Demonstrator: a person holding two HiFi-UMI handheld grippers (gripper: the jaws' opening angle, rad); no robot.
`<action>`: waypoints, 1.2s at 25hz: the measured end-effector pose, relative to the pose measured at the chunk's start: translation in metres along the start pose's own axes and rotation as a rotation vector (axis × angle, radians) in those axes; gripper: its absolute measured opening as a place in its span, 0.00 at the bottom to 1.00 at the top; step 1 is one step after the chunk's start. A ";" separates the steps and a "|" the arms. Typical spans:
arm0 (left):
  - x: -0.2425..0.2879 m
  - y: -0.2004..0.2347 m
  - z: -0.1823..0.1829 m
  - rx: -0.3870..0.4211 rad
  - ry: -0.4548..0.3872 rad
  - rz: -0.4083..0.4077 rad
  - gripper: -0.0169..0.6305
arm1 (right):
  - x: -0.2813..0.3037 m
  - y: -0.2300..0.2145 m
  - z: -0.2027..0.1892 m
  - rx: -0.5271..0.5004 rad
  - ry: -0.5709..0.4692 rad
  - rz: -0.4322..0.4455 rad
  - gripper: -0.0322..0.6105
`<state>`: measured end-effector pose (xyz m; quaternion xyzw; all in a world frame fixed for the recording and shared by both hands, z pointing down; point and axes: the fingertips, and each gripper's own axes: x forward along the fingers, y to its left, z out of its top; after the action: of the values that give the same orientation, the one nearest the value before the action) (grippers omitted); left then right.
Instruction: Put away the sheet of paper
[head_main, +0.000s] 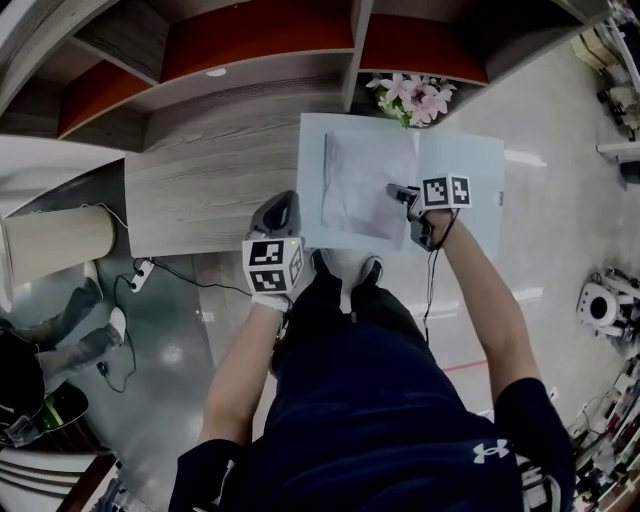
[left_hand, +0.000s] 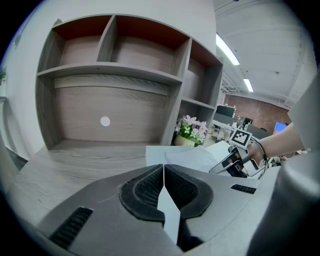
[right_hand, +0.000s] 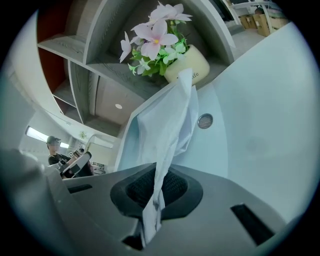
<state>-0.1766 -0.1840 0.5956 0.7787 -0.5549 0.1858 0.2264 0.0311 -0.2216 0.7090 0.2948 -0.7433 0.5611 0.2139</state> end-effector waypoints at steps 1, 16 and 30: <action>0.000 0.001 0.000 -0.001 0.000 0.001 0.05 | 0.003 0.002 0.000 0.003 0.001 0.005 0.07; -0.005 0.010 -0.012 -0.014 0.019 0.002 0.05 | 0.037 0.024 -0.004 -0.041 0.046 0.022 0.07; -0.007 0.024 -0.016 -0.015 0.030 -0.006 0.05 | 0.053 0.030 -0.005 -0.089 0.059 -0.032 0.08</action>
<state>-0.2019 -0.1766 0.6084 0.7757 -0.5504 0.1928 0.2412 -0.0282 -0.2214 0.7235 0.2803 -0.7561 0.5325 0.2574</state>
